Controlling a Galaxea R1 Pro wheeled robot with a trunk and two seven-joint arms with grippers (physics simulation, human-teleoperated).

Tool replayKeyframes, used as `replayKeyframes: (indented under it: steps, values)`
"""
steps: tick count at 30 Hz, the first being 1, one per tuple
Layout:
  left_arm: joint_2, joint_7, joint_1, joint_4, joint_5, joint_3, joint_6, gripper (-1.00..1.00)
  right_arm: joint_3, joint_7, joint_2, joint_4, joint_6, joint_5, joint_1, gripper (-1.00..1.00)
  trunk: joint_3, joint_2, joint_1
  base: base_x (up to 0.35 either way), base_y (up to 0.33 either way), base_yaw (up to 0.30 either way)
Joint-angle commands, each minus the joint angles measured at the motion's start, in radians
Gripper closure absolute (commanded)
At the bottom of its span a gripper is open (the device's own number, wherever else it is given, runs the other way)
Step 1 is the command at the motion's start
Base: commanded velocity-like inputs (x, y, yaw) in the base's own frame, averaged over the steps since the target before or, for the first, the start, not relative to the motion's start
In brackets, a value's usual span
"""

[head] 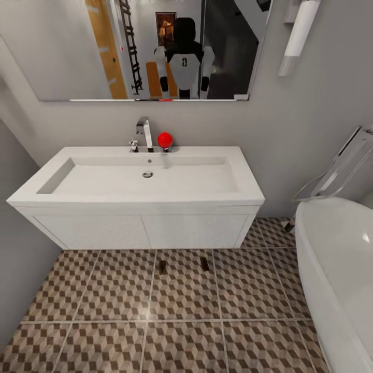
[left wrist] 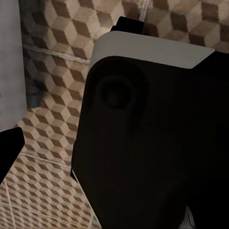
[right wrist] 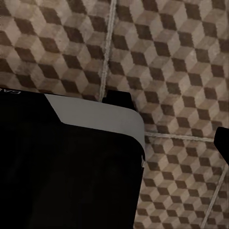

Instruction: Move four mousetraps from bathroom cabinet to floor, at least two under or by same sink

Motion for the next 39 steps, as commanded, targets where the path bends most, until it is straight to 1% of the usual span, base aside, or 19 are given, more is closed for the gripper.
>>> replayKeyframes:
  steps: [1,27,39]
  values:
    - [0.000,0.002,-0.001,0.001,0.007,-0.008,0.002,-1.00,0.008,-0.002,0.001,0.002,-0.005,-0.010,-0.001,-1.00,0.004,0.007,-0.004,0.000,0.000,0.000]
    - [0.001,0.002,0.000,0.001,0.007,-0.007,0.002,-1.00,0.008,-0.002,0.000,0.002,-0.006,-0.011,-0.001,-1.00,0.125,0.189,-0.104,0.000,0.000,0.000]
    - [0.001,0.002,-0.001,0.001,0.007,-0.007,0.002,-1.00,0.008,-0.002,0.000,0.002,-0.006,-0.011,-0.001,-1.00,0.144,0.189,-0.104,0.000,0.000,0.000]
